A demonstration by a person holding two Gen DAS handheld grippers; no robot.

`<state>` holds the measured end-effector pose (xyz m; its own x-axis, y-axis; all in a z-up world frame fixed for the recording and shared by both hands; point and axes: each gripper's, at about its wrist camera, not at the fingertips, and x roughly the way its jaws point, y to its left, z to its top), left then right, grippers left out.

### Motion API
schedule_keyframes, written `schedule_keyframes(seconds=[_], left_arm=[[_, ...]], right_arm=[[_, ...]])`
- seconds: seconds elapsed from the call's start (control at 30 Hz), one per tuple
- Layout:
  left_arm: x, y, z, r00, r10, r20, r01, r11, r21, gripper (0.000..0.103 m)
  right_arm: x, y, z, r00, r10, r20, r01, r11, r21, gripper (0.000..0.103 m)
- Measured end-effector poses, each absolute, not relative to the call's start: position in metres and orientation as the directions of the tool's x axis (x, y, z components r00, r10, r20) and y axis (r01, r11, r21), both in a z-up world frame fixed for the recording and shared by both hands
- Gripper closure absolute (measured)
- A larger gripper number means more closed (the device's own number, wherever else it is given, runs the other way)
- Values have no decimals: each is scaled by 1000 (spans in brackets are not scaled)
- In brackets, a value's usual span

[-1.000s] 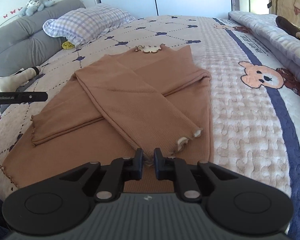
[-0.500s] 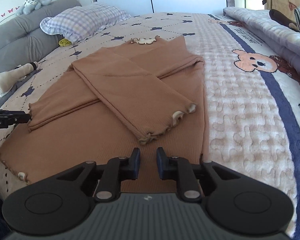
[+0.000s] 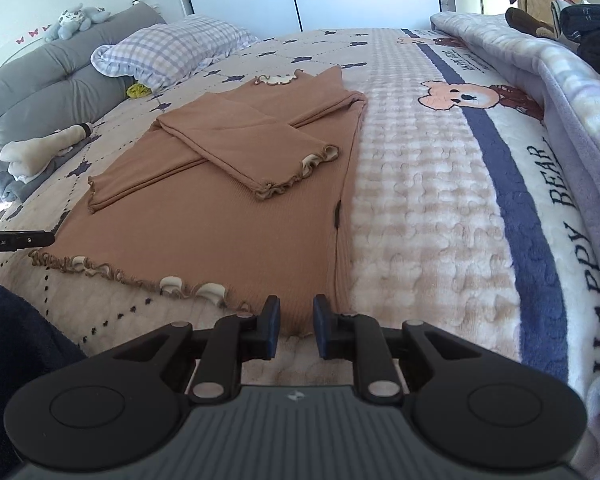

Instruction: Fold clothes

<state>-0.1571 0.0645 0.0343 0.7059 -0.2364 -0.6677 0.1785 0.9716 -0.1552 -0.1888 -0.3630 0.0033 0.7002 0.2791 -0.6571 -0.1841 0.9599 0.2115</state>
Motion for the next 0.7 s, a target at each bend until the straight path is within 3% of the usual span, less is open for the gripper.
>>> schedule_keyframes(seconds=[0.17, 0.37, 0.5, 0.7], left_arm=[[-173, 68, 33, 711, -203, -673, 179, 978, -106, 61], [-182, 80, 42, 704, -222, -675, 142, 975, -172, 61], [-180, 78, 56, 703, -306, -642, 164, 948, -271, 60], [-157, 57, 40, 669, -333, -665, 161, 938, -308, 59]], right_arm=[[-199, -369, -3, 677, 274, -683, -170, 961, 216, 83], [-211, -385, -2, 692, 295, -658, -106, 944, 312, 83], [-206, -396, 3, 718, 301, -628, -56, 924, 378, 75], [-189, -398, -5, 718, 344, -605, -17, 878, 479, 68]])
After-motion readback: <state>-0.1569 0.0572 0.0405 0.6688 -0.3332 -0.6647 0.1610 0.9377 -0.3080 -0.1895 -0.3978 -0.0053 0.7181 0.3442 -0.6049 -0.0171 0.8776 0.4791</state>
